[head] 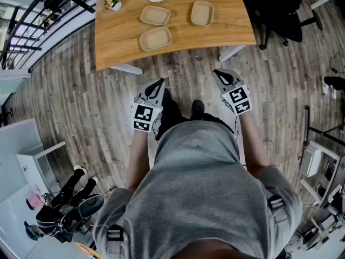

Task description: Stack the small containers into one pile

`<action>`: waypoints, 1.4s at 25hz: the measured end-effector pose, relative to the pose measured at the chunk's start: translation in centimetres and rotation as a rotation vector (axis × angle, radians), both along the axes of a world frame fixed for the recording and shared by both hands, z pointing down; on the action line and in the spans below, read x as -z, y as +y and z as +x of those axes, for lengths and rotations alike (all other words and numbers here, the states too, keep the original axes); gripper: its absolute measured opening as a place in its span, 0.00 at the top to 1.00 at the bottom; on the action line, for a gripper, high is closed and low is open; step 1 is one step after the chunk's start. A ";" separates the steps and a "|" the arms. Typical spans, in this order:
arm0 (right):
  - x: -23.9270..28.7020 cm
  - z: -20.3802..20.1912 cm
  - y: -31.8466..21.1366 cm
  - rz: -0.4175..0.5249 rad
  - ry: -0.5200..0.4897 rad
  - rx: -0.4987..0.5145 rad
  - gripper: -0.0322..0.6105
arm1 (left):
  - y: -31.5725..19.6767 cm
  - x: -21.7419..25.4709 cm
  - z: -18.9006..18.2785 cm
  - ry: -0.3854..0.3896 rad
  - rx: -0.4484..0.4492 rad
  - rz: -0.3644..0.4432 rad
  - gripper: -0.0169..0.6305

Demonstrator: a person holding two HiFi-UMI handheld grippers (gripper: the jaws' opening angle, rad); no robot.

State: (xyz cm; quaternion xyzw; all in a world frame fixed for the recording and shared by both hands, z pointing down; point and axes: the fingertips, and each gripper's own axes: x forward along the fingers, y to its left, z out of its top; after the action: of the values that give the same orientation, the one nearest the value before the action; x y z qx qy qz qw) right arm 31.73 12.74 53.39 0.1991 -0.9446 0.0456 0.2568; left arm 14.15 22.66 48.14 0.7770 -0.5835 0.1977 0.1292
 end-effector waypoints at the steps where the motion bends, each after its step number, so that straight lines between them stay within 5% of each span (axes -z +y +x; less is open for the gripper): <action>1: 0.2 -0.1 0.3 0.004 0.000 0.005 0.94 | 0.1 0.1 0.1 0.009 0.005 0.002 0.94; 35: 0.8 0.6 3.0 0.053 -0.054 0.043 0.93 | 3.0 0.3 1.3 0.047 0.059 0.036 0.94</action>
State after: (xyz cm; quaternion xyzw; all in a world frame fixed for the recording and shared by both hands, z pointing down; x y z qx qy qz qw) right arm 32.31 15.74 52.63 0.1840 -0.9562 0.0202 0.2266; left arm 15.43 25.66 47.83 0.7659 -0.6066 0.1650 0.1348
